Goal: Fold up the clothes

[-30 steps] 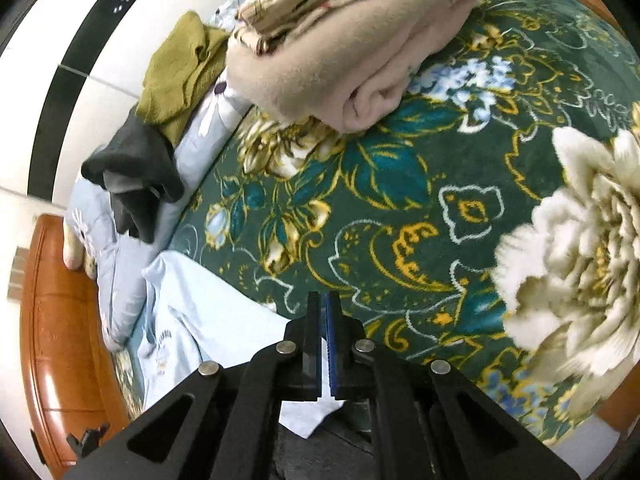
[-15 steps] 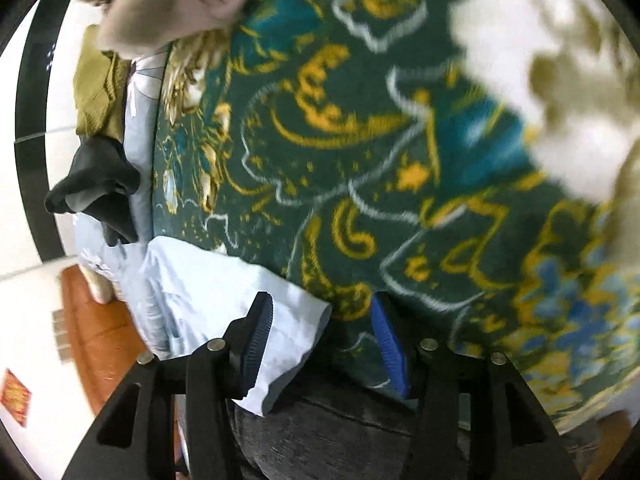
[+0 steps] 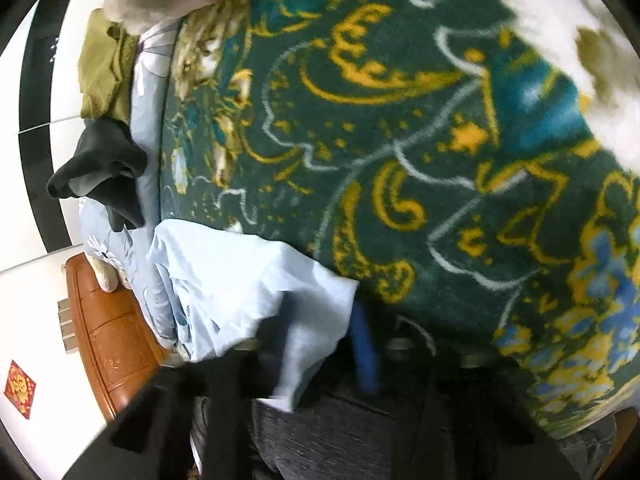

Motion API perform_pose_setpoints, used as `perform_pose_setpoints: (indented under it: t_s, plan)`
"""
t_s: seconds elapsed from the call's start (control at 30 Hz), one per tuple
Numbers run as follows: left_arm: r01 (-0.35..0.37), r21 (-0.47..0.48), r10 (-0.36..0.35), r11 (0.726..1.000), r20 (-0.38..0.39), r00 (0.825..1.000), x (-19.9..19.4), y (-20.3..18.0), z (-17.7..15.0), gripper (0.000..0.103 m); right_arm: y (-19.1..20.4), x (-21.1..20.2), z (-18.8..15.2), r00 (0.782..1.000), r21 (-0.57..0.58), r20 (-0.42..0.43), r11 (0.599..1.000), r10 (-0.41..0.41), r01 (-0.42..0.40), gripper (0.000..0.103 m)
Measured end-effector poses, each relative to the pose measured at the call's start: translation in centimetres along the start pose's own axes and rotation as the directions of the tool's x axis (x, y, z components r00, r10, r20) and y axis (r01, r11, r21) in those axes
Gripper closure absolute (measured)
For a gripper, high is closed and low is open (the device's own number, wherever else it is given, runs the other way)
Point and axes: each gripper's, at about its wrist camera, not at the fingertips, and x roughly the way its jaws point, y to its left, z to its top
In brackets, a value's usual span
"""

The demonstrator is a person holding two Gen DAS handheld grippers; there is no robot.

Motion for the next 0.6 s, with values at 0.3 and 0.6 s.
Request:
perform_pose_setpoints:
  t_s: [0.3, 0.6]
  plan:
    - [-0.005, -0.016, 0.005, 1.000, 0.004, 1.000, -0.2, 0.7, 0.0, 0.044, 5.1, -3.6, 1.3, 0.984, -0.190, 0.171, 0.978, -0.051, 0.084, 0.101]
    - [-0.008, -0.034, 0.007, 0.999, -0.022, 1.000, 1.0, 1.2, -0.4, 0.044, 4.2, -5.5, 2.2, 0.970, -0.190, 0.224, 0.972, -0.096, 0.140, 0.101]
